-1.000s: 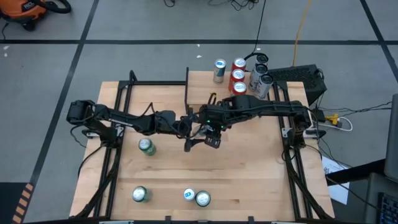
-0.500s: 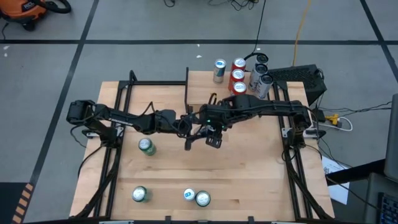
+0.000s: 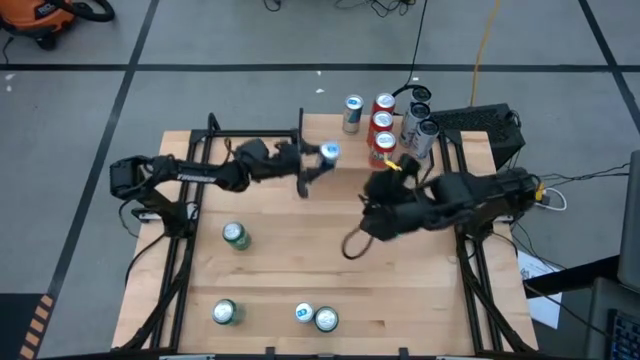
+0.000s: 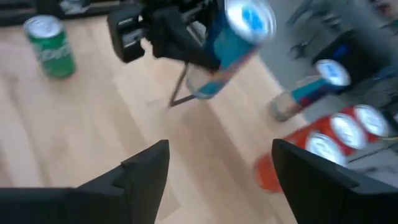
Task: Place canned beverage on shelf
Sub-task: Put the right blue soda can on the shelf aligned with the other blue soda can
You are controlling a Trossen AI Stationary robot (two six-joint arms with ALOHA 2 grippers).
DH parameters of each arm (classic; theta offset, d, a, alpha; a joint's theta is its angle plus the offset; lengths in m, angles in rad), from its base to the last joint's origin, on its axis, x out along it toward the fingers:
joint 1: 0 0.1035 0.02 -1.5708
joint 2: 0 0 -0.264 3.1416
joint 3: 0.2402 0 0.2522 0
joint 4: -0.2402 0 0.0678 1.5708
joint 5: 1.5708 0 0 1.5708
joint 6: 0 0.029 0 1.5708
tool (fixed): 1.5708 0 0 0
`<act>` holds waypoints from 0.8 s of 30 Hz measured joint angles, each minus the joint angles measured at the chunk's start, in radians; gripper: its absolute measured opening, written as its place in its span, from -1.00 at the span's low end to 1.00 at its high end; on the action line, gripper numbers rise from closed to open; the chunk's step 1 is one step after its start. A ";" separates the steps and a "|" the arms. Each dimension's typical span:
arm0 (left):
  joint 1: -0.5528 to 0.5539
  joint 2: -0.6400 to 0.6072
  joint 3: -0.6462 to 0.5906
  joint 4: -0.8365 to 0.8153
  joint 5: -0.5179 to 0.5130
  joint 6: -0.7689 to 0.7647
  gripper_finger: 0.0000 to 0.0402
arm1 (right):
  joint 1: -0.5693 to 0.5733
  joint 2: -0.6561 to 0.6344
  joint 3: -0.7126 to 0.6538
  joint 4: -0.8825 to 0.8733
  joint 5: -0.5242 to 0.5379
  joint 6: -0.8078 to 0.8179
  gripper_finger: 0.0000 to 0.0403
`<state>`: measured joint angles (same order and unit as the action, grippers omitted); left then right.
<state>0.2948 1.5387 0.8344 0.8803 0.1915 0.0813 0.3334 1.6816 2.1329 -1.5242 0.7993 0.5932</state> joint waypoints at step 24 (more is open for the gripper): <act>0.201 0.407 0.354 -0.009 0.146 -0.162 0.04 | 0.286 -0.335 -0.763 0.338 0.334 0.389 0.33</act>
<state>0.4961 1.9453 1.1889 0.8715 0.3374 -0.0807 0.6191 1.3468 1.3695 -1.1858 1.1333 0.9826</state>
